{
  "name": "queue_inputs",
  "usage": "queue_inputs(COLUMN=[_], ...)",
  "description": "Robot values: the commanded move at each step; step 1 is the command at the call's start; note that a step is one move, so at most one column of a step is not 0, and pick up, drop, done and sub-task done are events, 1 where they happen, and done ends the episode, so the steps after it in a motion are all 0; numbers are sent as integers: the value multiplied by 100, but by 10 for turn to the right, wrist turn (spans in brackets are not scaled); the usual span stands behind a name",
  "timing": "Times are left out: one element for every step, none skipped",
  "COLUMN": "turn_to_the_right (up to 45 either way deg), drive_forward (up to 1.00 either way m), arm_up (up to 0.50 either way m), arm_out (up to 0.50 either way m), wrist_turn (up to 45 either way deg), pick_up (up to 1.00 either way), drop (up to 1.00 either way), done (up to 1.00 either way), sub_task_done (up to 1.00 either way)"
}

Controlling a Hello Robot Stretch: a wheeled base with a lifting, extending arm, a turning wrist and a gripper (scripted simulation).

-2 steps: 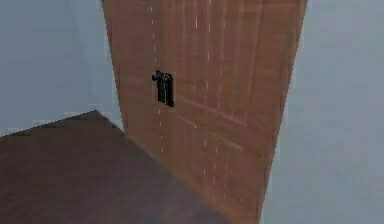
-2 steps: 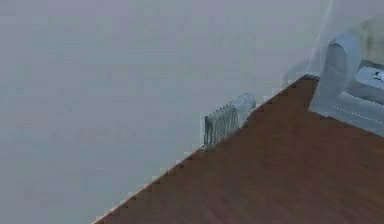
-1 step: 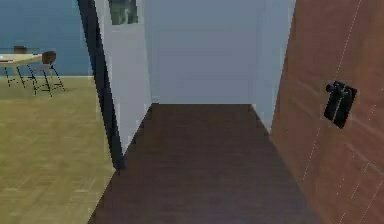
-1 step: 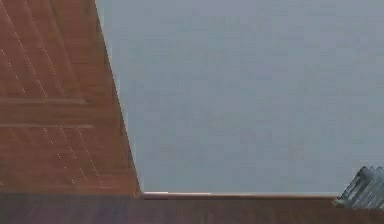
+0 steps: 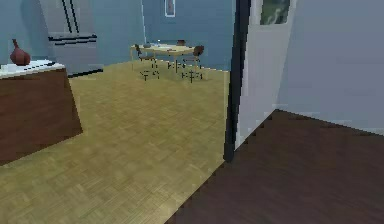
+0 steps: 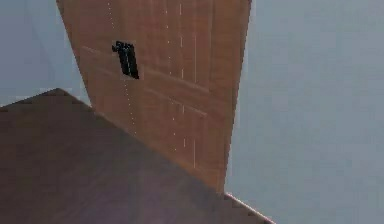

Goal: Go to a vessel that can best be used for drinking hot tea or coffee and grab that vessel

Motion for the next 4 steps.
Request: queue_inputs(turn_to_the_right=[0,-270,0,0], drive_forward=[75,0,100,100], arm_up=[0,0,0,0], arm_out=[0,0,0,0], wrist_turn=[0,0,0,0], pick_up=[0,0,0,0], drop=[0,0,0,0], done=[0,0,0,0], sub_task_done=[0,0,0,0])
